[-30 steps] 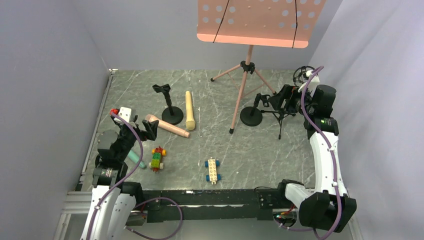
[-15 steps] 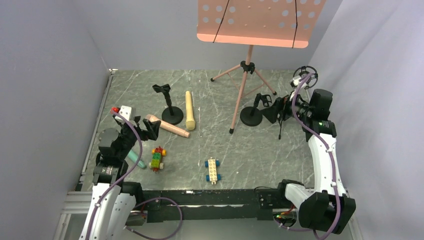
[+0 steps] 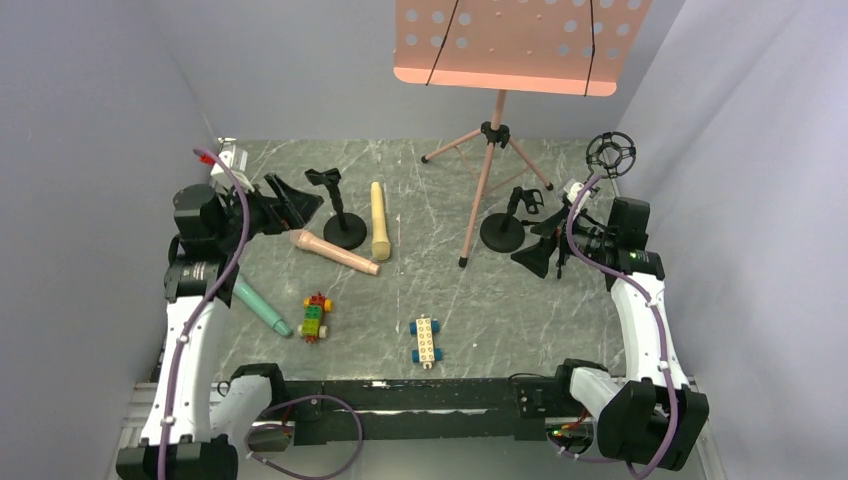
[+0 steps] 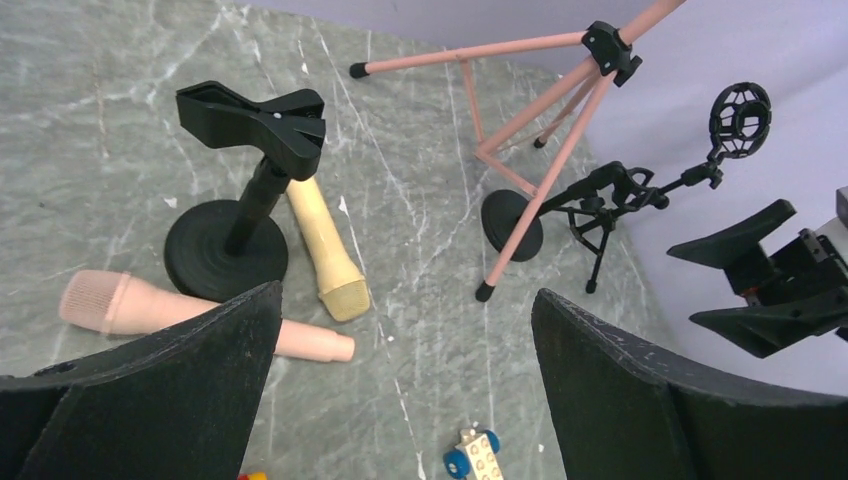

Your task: Attach the microphones to the stand

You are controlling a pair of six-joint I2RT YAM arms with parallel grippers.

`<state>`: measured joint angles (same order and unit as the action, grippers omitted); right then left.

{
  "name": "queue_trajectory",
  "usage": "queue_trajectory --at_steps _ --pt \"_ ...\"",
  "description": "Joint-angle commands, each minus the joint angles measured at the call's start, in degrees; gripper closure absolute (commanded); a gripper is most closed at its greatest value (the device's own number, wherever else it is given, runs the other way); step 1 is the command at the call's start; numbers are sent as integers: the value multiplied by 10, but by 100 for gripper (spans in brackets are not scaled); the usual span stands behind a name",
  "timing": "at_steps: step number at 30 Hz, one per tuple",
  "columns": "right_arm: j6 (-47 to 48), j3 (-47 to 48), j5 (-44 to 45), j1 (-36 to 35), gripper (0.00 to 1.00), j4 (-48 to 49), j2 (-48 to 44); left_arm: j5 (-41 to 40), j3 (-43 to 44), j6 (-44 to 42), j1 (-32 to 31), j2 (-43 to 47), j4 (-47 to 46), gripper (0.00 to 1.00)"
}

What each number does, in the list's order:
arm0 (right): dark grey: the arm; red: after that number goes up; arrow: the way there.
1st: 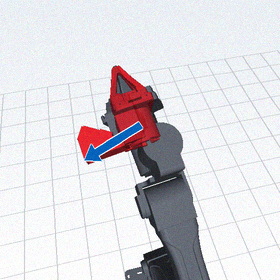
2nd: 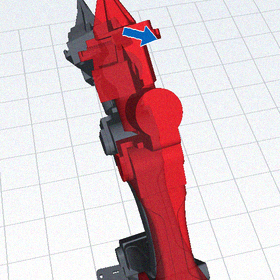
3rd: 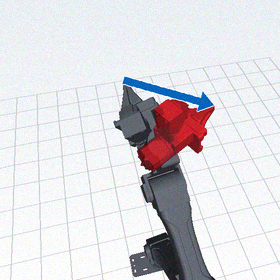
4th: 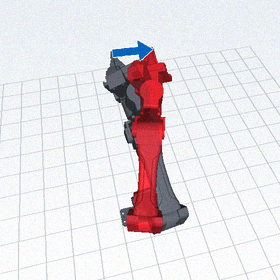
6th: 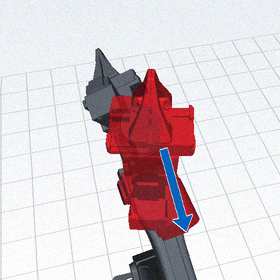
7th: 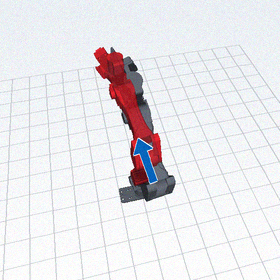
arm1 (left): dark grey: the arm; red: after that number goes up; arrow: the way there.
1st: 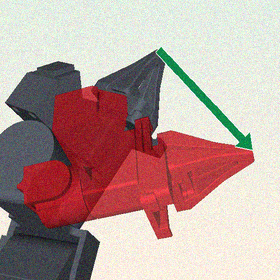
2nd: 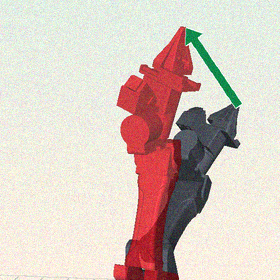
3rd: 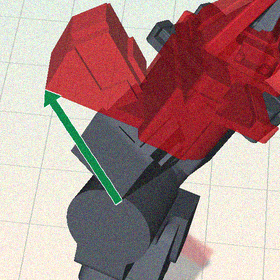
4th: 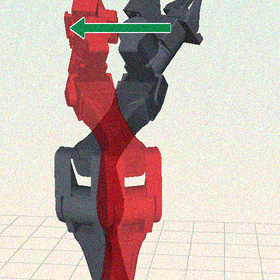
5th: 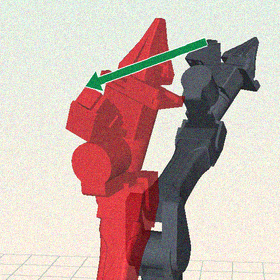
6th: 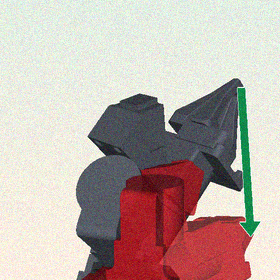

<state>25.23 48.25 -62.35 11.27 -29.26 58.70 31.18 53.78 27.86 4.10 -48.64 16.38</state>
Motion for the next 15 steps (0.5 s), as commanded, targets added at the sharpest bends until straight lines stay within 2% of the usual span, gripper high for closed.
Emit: queue_trajectory --at_steps 1,3,5,7,11,15 --pt "36 0 -38 -1 0 -2 -11 38 47 17 3 -57 34 1" --pt "35 0 -35 -2 0 -3 -15 38 44 39 0 -83 23 1" --pt "30 -1 -35 -1 0 0 -16 5 29 63 -12 -98 0 1" --pt "27 -1 -38 -1 0 1 -16 -76 39 68 -43 -118 15 1" --pt "20 -4 -41 -3 0 7 -16 -291 124 97 -126 -186 121 1" --pt "16 -5 -41 -7 0 10 -16 -382 178 150 -147 -227 162 1"
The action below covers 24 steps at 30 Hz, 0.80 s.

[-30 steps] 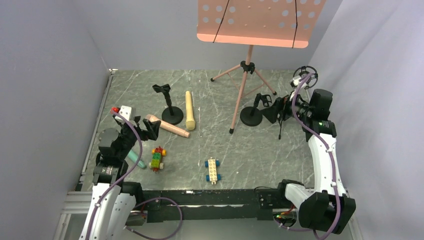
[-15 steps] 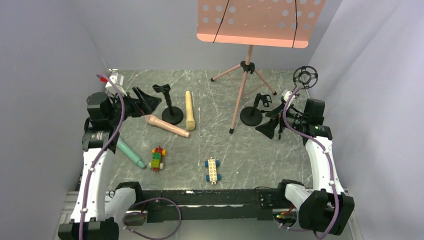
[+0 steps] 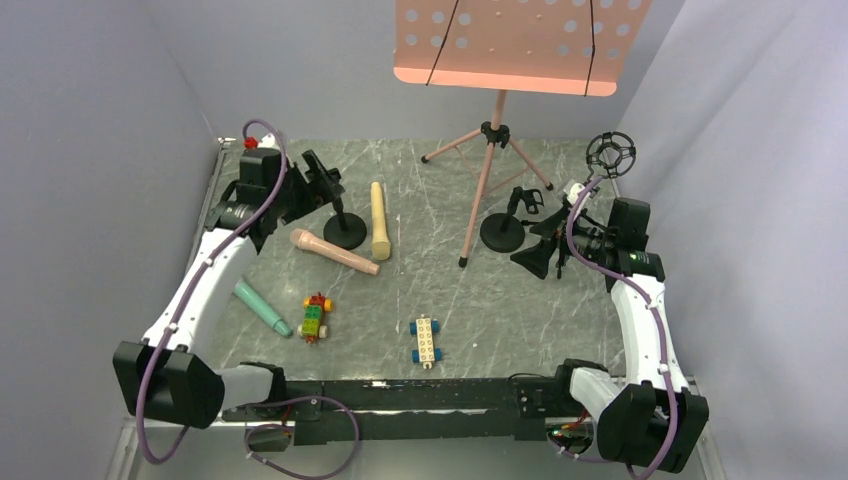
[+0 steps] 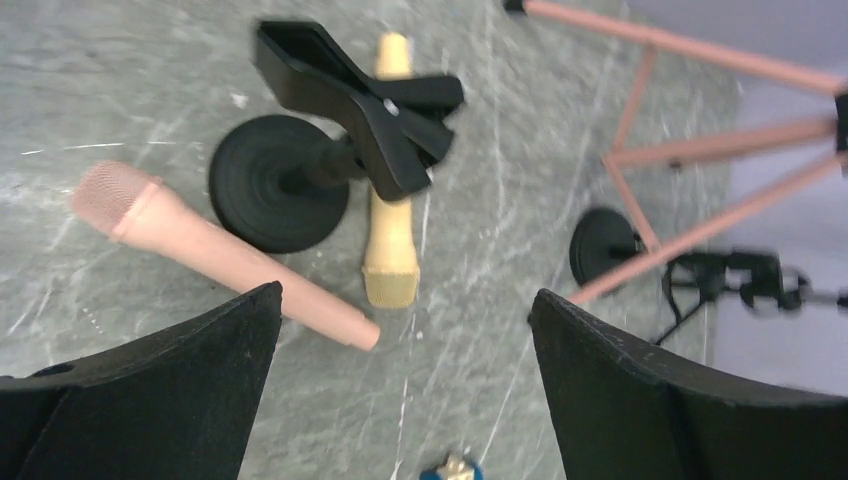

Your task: Attach the microphones to the stand

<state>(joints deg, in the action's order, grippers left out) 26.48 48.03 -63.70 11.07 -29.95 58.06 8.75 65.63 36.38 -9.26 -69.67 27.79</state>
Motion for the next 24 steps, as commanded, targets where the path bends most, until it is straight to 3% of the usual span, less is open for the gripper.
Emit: queue_trajectory --at_steps 1,6,14,24 --pt "4 -3 -27 -6 0 17 -10 -178 74 86 -17 -27 59 1" --pt "-1 -5 -24 -13 0 24 -8 -228 199 176 -21 -114 173 1" --pt "0 -7 -15 -20 0 26 -9 -246 305 255 -31 -216 227 8" --pt "5 -4 -19 -25 0 18 -10 -263 345 320 -43 -276 251 21"
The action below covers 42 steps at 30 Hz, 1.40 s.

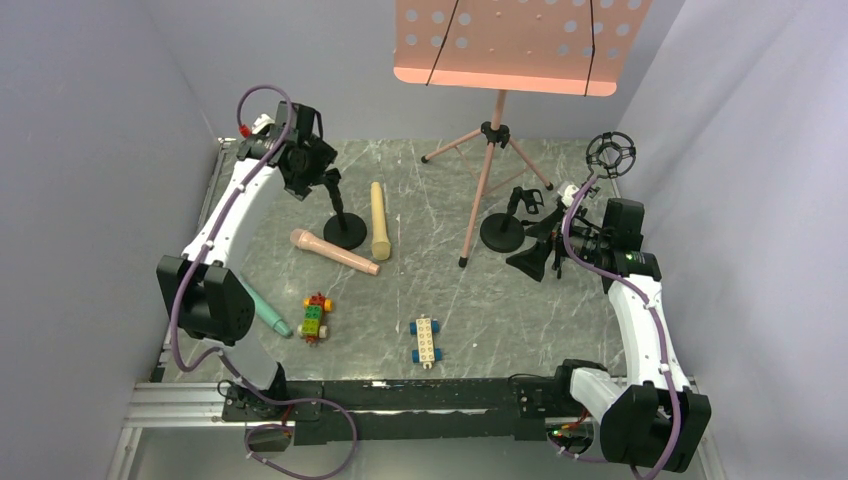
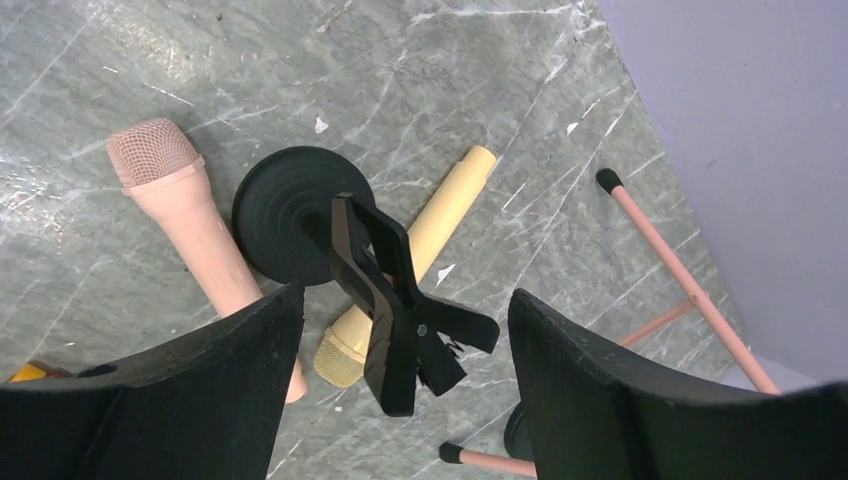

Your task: Attach the microphones to the stand

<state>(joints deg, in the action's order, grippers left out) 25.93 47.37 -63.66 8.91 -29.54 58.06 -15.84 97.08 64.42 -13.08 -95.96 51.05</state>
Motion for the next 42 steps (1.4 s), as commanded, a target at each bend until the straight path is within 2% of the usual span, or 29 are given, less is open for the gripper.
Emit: queue_trajectory --at_steps 1,12,17,23,30,42 --pt "12 3 -19 -4 0 13 -11 -14 31 42 -5 -16 17 23" --pt "18 4 -18 -6 0 7 -14 -5 38 58 -19 -31 12 44" --pt "22 4 -16 -6 0 5 -13 -4 30 58 -21 -28 5 65" --pt "24 7 -15 -7 0 2 -14 7 23 45 -21 -15 -6 82" --pt "23 5 -14 -9 0 4 -9 41 0 -10 -21 32 -54 90" --pt "17 3 -18 -13 0 11 -7 52 -17 -19 -38 70 -56 93"
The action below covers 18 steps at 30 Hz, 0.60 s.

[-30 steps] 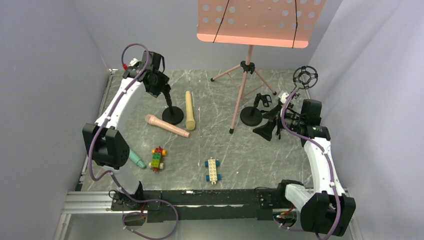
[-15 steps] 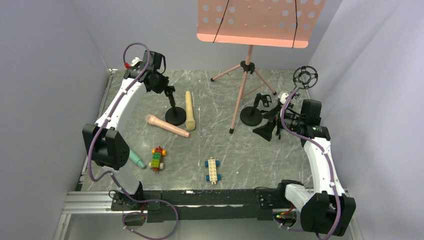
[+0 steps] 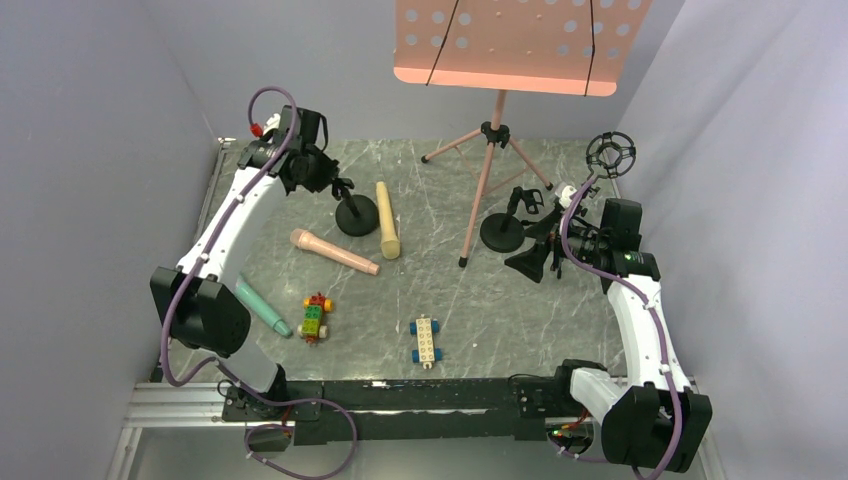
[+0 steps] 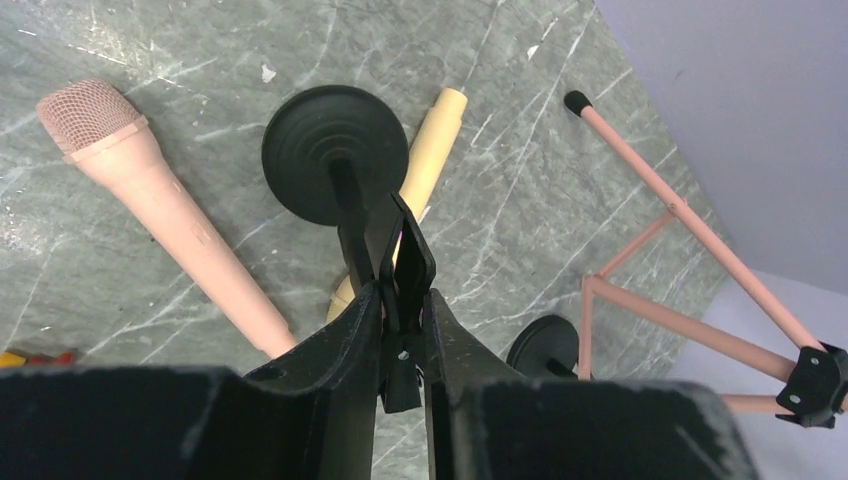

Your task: Attach the microphones to the stand

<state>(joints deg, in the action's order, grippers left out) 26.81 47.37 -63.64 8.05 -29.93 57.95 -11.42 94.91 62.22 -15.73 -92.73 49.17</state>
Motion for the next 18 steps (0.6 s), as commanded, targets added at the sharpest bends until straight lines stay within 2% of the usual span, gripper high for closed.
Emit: queue_trajectory --at_steps 1,10,18 --pt "9 3 -18 -5 0 15 -8 8 6 4 -14 36 -36 93" --pt "10 3 -16 -10 0 15 -4 7 36 -13 -30 29 -27 94" --pt "11 0 -10 -11 0 17 0 11 27 -26 -36 38 -37 94"
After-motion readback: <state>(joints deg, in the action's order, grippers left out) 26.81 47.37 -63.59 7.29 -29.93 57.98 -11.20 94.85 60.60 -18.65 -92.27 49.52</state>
